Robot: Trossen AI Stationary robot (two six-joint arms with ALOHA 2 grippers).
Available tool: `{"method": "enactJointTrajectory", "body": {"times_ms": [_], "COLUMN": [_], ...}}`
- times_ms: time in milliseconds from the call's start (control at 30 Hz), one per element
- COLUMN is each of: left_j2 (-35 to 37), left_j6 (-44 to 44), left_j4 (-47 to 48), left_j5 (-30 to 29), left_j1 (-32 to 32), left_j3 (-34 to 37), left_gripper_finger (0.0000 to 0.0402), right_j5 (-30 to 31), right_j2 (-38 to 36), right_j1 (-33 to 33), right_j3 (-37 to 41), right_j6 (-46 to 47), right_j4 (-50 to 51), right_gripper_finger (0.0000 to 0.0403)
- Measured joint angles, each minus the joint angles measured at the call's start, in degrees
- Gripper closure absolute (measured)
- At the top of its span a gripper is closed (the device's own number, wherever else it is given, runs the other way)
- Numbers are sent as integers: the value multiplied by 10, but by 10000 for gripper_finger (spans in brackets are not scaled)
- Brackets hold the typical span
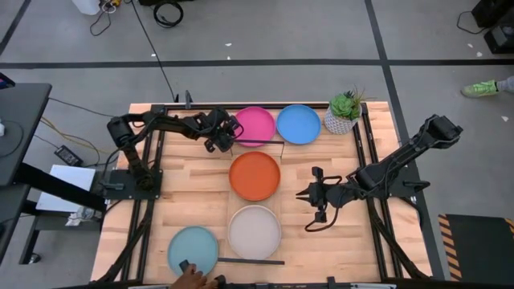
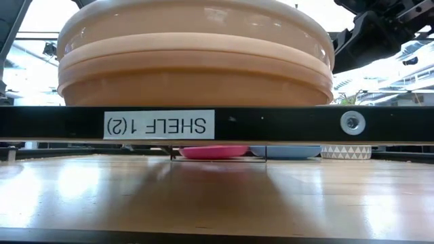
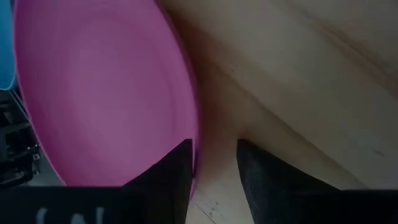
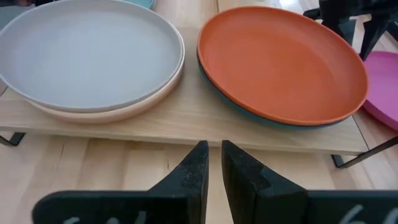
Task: Place and stack plates onto a shelf
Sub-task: Stack the pink plate on top of the orange plate on the shelf
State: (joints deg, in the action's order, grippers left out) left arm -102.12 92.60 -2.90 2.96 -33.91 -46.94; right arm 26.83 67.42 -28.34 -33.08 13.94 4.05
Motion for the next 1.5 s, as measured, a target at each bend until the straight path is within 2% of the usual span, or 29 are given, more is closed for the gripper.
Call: {"method": "enactJointTrajectory", "body": {"times_ms": [267, 333, 567, 900, 1033, 1100, 1233, 1400, 1500], "left_j2": [-2, -2, 15, 154, 209, 237, 304, 373, 388], "left_j6": [-4, -5, -5, -37, -59, -63, -83, -90, -103], "left_j4": [-10, -10, 2, 74, 91, 89, 90, 110, 141], "left_j5": [-7, -8, -44, -46, -84, -108, -117, -162, -202], "left_j1": [0, 0, 13, 15, 26, 38, 82, 190, 270], "left_j3": [0, 1, 2, 1, 1, 1, 1, 1, 1], "left_gripper_finger": [371, 386, 386, 386, 386, 386, 386, 386, 386], "right_j5": [0, 0, 0, -10, -10, -10, -10, -4, 0], "right_j2": [0, 0, 0, 0, 0, 0, 0, 0, 0], "right_j1": [0, 0, 0, -1, -1, -1, -1, 0, 0], "right_j3": [0, 0, 0, 0, 0, 0, 0, 0, 0], "right_j6": [11, 11, 10, 9, 3, -3, -6, -5, 3], "right_j4": [-2, -2, -2, -2, -3, -4, -1, 1, 1], "right_gripper_finger": [353, 353, 353, 353, 353, 353, 353, 353, 353]}}
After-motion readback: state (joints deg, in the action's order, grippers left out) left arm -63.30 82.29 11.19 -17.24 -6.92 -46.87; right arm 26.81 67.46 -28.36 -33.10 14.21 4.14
